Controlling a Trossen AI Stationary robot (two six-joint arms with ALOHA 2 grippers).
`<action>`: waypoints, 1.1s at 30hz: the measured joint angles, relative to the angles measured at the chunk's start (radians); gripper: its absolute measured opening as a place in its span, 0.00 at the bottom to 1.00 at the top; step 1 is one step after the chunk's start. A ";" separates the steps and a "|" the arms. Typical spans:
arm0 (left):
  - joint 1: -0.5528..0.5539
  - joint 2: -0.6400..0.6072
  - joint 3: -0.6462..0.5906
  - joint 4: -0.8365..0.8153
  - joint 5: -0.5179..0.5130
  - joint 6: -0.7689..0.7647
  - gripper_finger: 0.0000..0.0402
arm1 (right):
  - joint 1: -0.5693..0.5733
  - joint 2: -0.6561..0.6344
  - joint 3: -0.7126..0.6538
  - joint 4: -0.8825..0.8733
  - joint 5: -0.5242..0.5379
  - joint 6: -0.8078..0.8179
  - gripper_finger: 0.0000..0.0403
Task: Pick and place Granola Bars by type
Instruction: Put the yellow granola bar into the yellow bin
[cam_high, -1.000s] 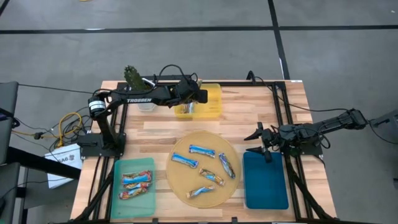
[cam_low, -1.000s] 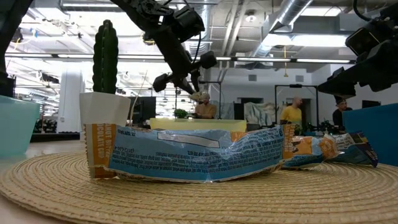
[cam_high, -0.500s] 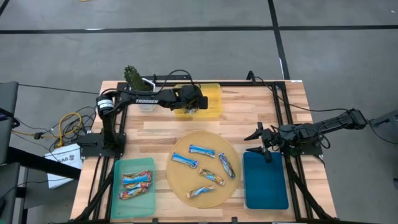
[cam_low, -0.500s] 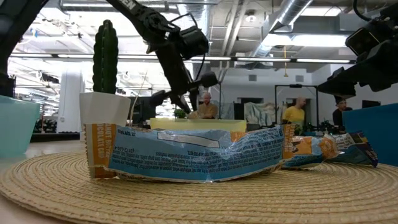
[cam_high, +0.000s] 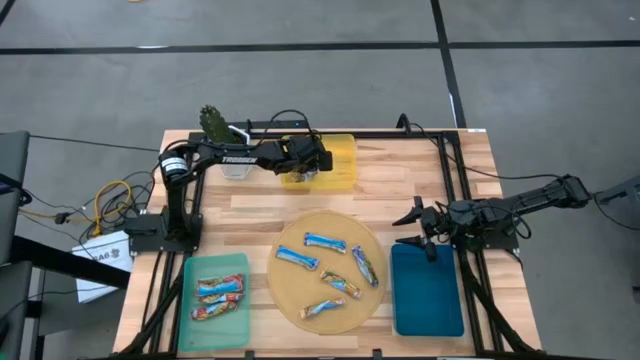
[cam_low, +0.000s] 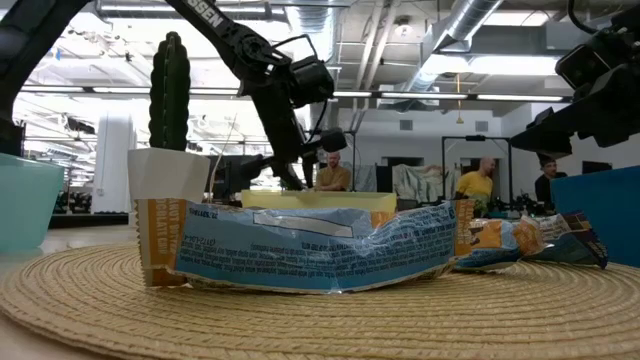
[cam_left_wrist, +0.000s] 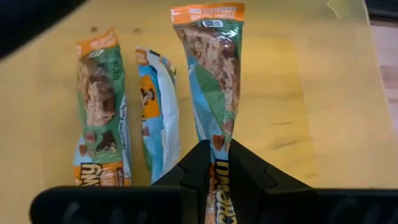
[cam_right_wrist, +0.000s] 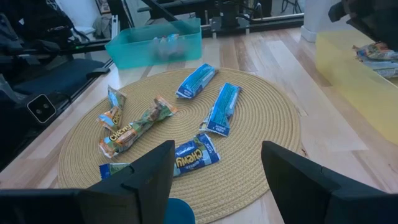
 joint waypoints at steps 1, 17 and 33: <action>0.000 0.001 0.000 -0.002 0.000 0.000 0.12 | 0.000 0.000 0.000 0.000 0.000 0.000 0.58; -0.001 0.002 0.000 0.020 -0.002 -0.021 0.30 | 0.000 0.000 0.000 0.000 0.000 0.000 0.58; -0.020 -0.002 0.000 0.257 0.038 0.107 0.30 | 0.000 0.000 0.000 0.000 0.000 0.000 0.58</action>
